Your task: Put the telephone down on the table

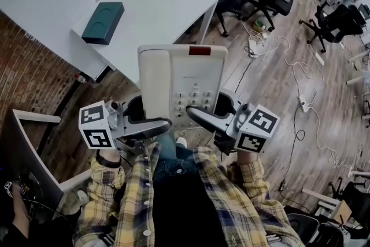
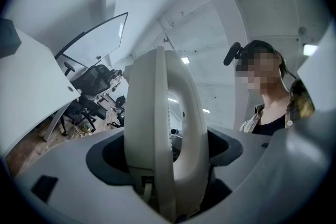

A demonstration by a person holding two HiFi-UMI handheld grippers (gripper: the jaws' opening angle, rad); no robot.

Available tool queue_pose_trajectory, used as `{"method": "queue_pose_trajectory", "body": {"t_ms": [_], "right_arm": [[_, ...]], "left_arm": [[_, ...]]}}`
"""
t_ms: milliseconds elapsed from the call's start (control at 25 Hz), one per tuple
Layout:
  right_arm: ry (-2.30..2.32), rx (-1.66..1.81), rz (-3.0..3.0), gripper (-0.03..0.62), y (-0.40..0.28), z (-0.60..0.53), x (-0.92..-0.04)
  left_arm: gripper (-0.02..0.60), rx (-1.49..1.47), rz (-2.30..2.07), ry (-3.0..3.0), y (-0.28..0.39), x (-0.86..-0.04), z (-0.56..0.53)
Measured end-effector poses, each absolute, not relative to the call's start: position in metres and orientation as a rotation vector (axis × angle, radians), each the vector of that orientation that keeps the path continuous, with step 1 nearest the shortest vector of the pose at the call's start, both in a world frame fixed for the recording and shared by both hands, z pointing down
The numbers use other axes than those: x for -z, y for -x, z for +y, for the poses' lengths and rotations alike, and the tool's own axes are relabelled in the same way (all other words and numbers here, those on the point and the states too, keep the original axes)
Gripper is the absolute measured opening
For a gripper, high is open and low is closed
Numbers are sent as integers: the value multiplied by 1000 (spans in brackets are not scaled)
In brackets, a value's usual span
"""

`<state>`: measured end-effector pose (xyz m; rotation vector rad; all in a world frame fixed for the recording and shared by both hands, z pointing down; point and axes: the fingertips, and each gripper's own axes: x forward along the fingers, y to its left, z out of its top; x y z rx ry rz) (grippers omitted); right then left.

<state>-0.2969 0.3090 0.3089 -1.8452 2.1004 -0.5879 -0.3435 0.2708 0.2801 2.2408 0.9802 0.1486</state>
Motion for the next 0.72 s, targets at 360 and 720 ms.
{"method": "queue_pose_trajectory", "body": {"t_ms": [360, 720], "right_arm": [[1858, 626, 2084, 279, 235, 265, -315], [1894, 649, 2036, 278, 160, 201, -307]], "left_arm": [[397, -150, 982, -2229, 281, -285, 227], [397, -172, 1015, -2195, 205, -277, 160]]}}
